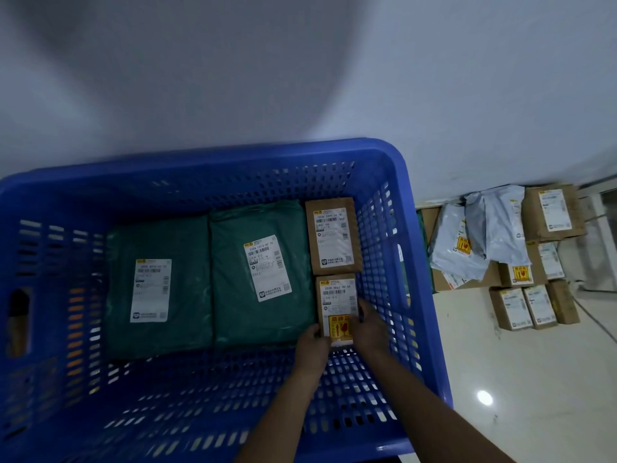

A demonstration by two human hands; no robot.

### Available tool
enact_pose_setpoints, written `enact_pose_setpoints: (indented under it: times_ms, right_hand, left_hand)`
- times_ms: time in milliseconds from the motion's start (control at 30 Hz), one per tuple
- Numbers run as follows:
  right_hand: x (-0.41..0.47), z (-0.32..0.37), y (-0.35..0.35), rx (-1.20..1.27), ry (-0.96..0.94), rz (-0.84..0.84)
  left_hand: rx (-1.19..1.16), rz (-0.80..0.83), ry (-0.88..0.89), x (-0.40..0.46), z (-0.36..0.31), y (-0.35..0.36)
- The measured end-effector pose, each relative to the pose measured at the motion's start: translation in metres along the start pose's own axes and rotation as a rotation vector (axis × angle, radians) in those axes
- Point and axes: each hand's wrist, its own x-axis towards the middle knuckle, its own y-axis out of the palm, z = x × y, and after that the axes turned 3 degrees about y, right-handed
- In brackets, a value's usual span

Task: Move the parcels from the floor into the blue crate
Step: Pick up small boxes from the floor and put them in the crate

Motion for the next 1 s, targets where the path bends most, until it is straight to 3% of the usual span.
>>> enact_pose_setpoints:
  times_ms: [200,567,1000]
  right_hand:
    - [0.001,-0.002,0.003,-0.017,-0.034,-0.023]
    - [0.006,0.002,0.008,-0.119,0.025,-0.001]
    - [-0.053,0.022,-0.026,0.004,-0.007,-0.039]
  left_hand:
    - [0.264,-0.068,0.132,-0.006,0.002,0.005]
    - [0.139,0.007,0.035,0.055,0.048,-0.001]
    - [0.235,-0.023,0.068,-0.061,-0.036,-0.037]
